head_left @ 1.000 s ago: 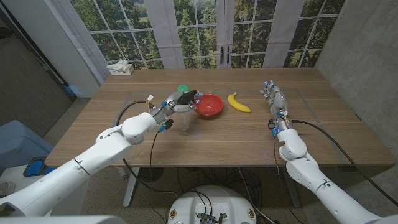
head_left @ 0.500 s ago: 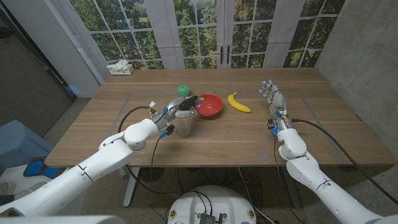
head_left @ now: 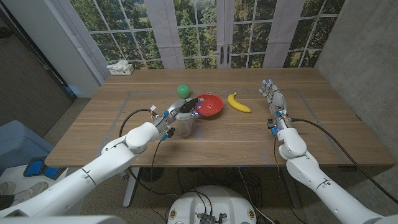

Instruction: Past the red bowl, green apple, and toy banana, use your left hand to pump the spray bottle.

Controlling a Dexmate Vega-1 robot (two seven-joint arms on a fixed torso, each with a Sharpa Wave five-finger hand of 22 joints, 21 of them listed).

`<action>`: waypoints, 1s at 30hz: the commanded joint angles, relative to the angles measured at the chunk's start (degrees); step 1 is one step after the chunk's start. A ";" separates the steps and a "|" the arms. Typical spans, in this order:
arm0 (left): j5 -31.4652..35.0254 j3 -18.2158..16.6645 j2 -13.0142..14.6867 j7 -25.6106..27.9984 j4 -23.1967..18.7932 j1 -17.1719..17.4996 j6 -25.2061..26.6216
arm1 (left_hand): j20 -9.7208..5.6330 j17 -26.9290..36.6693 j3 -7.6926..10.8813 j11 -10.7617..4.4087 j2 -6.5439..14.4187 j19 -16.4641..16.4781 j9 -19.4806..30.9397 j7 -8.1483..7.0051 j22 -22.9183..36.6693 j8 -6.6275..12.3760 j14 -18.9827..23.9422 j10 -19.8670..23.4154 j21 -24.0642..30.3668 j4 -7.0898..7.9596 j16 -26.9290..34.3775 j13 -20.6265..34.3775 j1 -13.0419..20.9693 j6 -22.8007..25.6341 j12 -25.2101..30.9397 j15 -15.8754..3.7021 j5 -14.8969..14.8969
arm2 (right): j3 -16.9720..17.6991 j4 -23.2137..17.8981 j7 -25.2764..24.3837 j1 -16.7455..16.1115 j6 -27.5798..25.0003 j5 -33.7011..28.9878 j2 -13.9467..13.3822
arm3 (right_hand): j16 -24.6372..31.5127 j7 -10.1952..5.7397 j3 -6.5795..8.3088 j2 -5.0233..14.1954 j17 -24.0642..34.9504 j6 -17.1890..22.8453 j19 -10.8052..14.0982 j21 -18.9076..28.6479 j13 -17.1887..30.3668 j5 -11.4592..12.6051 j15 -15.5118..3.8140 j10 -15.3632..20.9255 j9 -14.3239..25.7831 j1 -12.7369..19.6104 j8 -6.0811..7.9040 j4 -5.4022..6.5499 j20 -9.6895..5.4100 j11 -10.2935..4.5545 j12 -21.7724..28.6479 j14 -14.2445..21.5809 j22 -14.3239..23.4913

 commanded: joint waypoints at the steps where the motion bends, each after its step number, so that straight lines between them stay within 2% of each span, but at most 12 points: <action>1: 2.48 0.35 -1.32 0.56 2.66 1.15 -5.33 | -1.99 0.27 -0.83 0.21 4.67 -0.17 0.09 0.04 0.13 -0.08 -0.21 -0.38 -0.16 -0.34 -0.23 0.18 -5.89 -0.47 -0.56 -5.65 -0.25 | 0.04 -1.10 -0.95 -0.10 -0.61 -1.04 -0.39 | 0.26 -0.45 0.25 0.93 -0.03 0.08 0.21 -0.19 0.18 -0.12 0.04 0.54 0.10 -0.25 0.08 -0.27 -0.03 -0.05 -0.17 0.57 0.10; 7: 5.42 -0.60 -1.09 3.67 1.48 4.39 -8.74 | -1.97 0.23 -2.21 0.27 3.83 -0.15 0.06 -0.03 0.15 0.12 -0.15 -0.36 -0.09 -0.48 -0.40 0.20 -6.23 -0.60 -0.97 -5.71 -0.26 | 0.07 -2.50 -1.48 -0.51 -1.28 -1.70 -0.83 | 0.25 -0.41 0.26 0.92 -0.05 0.07 0.21 -0.19 0.18 -0.13 0.07 0.55 0.10 -0.27 0.08 -0.29 0.00 -0.10 -0.17 0.55 0.10; 8: 5.02 -1.01 -0.40 3.87 -0.24 5.19 -6.20 | -1.97 0.21 -2.38 0.29 3.70 -0.15 0.06 -0.08 0.15 0.15 -0.15 -0.33 -0.07 -0.51 -0.43 0.20 -6.26 -0.60 -1.01 -5.72 -0.26 | 0.10 -2.70 -1.50 -0.57 -1.29 -1.70 -0.86 | 0.26 -0.41 0.26 0.92 -0.05 0.06 0.22 -0.19 0.18 -0.13 0.10 0.59 0.10 -0.27 0.07 -0.29 0.01 -0.11 -0.15 0.57 0.10; 10: 6.45 -1.21 -0.27 5.07 -0.41 6.14 -6.83 | -1.97 0.20 -2.66 0.31 3.54 -0.12 0.05 -0.13 0.16 0.15 -0.12 -0.31 -0.05 -0.53 -0.46 0.21 -6.31 -0.69 -1.08 -5.74 -0.25 | 0.10 -3.10 -1.76 -0.63 -1.52 -1.97 -0.92 | 0.27 -0.39 0.25 0.90 -0.05 0.07 0.23 -0.19 0.17 -0.13 0.10 0.54 0.10 -0.28 0.08 -0.30 0.03 -0.11 -0.17 0.61 0.10; 16: 7.79 -2.21 0.73 6.23 -1.02 8.65 -7.52 | -1.89 0.11 -5.49 0.08 1.79 0.14 0.01 -0.47 0.17 0.06 -0.32 -0.62 0.13 -0.45 -0.92 0.26 -6.79 -2.05 -2.03 -5.62 -0.16 | -0.24 -4.35 -2.10 -0.54 -2.35 -3.07 -1.25 | 0.27 -0.32 0.22 0.82 -0.07 0.07 0.26 -0.18 0.17 -0.15 0.16 0.56 0.10 -0.34 0.08 -0.31 0.11 -0.04 -0.17 0.63 0.10; 21: 9.24 -2.86 1.48 6.96 -1.73 10.12 -7.55 | -1.44 0.09 -9.63 0.21 -0.44 0.46 -0.03 -1.55 0.03 -0.13 -1.52 -2.72 -0.10 -0.13 -1.79 0.37 -7.64 -4.74 -4.03 -4.77 0.09 | -0.32 -5.04 -2.58 -0.57 -2.69 -3.69 -1.25 | 0.27 -0.34 0.17 0.75 -0.08 0.11 0.28 -0.17 0.17 -0.16 0.21 0.53 0.10 -0.41 0.09 -0.31 0.12 0.02 -0.18 0.62 0.10; 22: 9.76 -3.11 2.03 7.12 -2.05 10.64 -7.33 | -1.29 0.07 -11.41 0.23 -1.50 0.54 -0.04 -2.08 -0.04 -0.17 -2.74 -3.69 -0.37 0.10 -2.40 0.42 -8.41 -5.81 -4.80 -4.61 0.07 | -0.39 -5.34 -2.94 -0.62 -2.84 -4.27 -1.31 | 0.26 -0.34 0.17 0.74 -0.08 0.10 0.29 -0.17 0.17 -0.16 0.23 0.55 0.10 -0.42 0.09 -0.31 0.16 -0.01 -0.17 0.60 0.10; 23: 9.81 -3.17 1.99 7.09 -2.07 10.68 -7.28 | -1.26 0.06 -12.02 0.24 -1.84 0.58 -0.05 -2.29 -0.06 -0.19 -2.92 -3.93 -0.49 0.15 -2.51 0.43 -8.66 -6.24 -5.04 -4.44 0.06 | -0.38 -5.36 -2.98 -0.63 -2.87 -4.32 -1.31 | 0.25 -0.34 0.15 0.72 -0.08 0.10 0.29 -0.17 0.17 -0.17 0.23 0.56 0.10 -0.45 0.09 -0.31 0.17 -0.02 -0.17 0.59 0.10; 26: 11.19 -3.69 2.81 7.63 -2.61 11.39 -6.51 | -0.94 0.05 -15.02 -0.66 -3.14 0.79 -0.09 -3.40 -0.20 -0.37 -4.74 -6.30 -1.44 0.55 -3.56 0.47 -10.10 -9.26 -6.76 -4.05 0.03 | -0.45 -5.80 -3.20 -0.71 -3.12 -4.48 -1.24 | 0.27 -0.37 0.13 0.67 -0.09 0.10 0.31 -0.16 0.17 -0.18 0.26 0.62 0.10 -0.49 0.09 -0.31 0.21 -0.04 -0.15 0.64 0.10; 27: 11.67 -3.84 2.76 8.19 -2.71 11.67 -6.39 | -0.72 0.02 -16.11 -1.46 -3.66 0.61 -0.11 -3.99 -0.26 -0.48 -5.72 -7.24 -2.05 0.62 -4.14 0.48 -10.62 -10.80 -7.43 -3.51 0.01 | -0.47 -5.81 -3.23 -0.71 -3.07 -4.66 -1.28 | 0.27 -0.37 0.12 0.66 -0.09 0.10 0.31 -0.16 0.17 -0.18 0.22 0.59 0.10 -0.50 0.09 -0.31 0.21 -0.05 -0.15 0.63 0.10; 28: 11.65 -3.97 2.99 7.94 -2.92 11.71 -5.98 | -0.27 0.00 -17.04 -1.04 -3.85 -0.09 -0.13 -4.26 -0.27 -0.59 -6.42 -8.09 -2.82 0.73 -4.63 0.50 -11.03 -12.51 -8.07 -3.06 0.02 | -0.46 -5.84 -3.33 -0.75 -3.01 -4.63 -1.16 | 0.27 -0.36 0.11 0.63 -0.10 0.13 0.31 -0.16 0.17 -0.18 0.25 0.68 0.10 -0.52 0.10 -0.32 0.22 0.08 -0.12 0.66 0.10; 30: 12.71 -4.24 2.84 9.05 -3.12 12.08 -5.56 | -0.02 -0.18 -19.85 -0.98 -4.39 -1.81 -0.19 -6.02 -0.22 -0.39 -8.92 -10.95 -5.06 1.07 -6.53 0.51 -12.58 -16.24 -10.07 -2.36 0.22 | -0.49 -5.95 -3.48 -0.78 -3.08 -4.88 -1.18 | 0.27 -0.36 0.09 0.60 -0.11 0.15 0.32 -0.16 0.17 -0.19 0.28 0.68 0.10 -0.55 0.10 -0.33 0.25 0.05 -0.12 0.67 0.10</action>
